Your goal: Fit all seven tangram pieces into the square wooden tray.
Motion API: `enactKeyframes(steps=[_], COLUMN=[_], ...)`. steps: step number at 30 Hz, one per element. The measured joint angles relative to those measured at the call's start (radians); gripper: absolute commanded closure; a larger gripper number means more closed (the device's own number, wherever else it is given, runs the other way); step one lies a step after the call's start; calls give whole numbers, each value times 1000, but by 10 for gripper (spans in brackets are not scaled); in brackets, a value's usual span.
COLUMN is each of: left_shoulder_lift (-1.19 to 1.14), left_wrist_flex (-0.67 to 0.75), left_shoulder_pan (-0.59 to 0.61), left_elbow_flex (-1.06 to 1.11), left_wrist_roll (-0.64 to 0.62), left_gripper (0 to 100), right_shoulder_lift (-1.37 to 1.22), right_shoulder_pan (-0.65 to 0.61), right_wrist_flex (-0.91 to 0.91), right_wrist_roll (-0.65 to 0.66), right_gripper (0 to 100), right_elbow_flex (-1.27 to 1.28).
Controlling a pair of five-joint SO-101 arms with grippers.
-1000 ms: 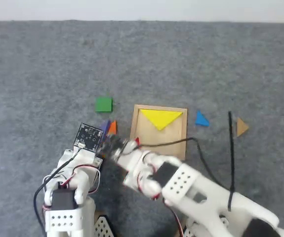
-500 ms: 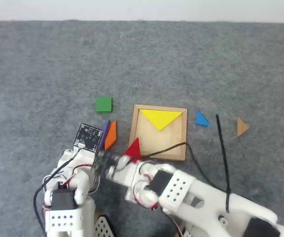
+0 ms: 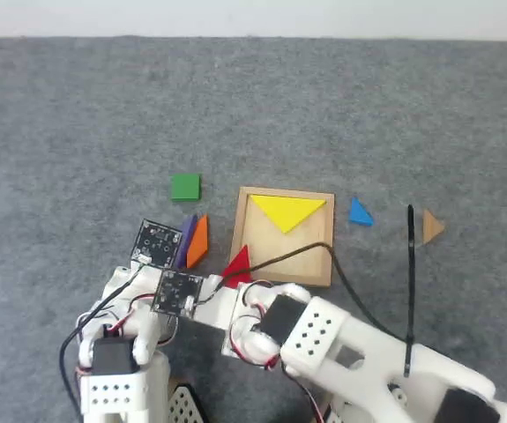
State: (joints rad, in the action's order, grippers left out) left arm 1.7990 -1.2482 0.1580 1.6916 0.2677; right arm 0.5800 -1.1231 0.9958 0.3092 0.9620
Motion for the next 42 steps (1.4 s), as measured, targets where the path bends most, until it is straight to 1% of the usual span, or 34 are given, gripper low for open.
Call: enactKeyframes(steps=[3,6,16,20,27,30,32,36,42], left_shoulder_lift=[0,0,0,0,0,0,0,0,0], left_wrist_flex=[0,0,0,0,0,-2,-2,-2,-2], left_shoulder_pan=[0,2,2,2,2,0,-2,-3,-3], left_elbow_flex=[0,0,0,0,0,0,0,0,0], left_wrist_roll=[0,0,0,0,0,0,0,0,0], left_gripper=[830,830,830,830,830,830,830,830,830], right_shoulder_lift=[0,0,-2,-72,-262,-270,-284,-241,-89], right_shoulder_pan=[-75,-91,-91,-91,-68,-51,-32,-28,-32], right_wrist_flex=[9,11,12,8,64,71,71,69,61], right_wrist_roll=[-2,-3,-2,-2,11,14,14,14,26], right_gripper=[858,858,859,859,861,890,893,893,893], right_elbow_flex=[-2,-11,-12,-46,-183,-187,-186,-150,-51])
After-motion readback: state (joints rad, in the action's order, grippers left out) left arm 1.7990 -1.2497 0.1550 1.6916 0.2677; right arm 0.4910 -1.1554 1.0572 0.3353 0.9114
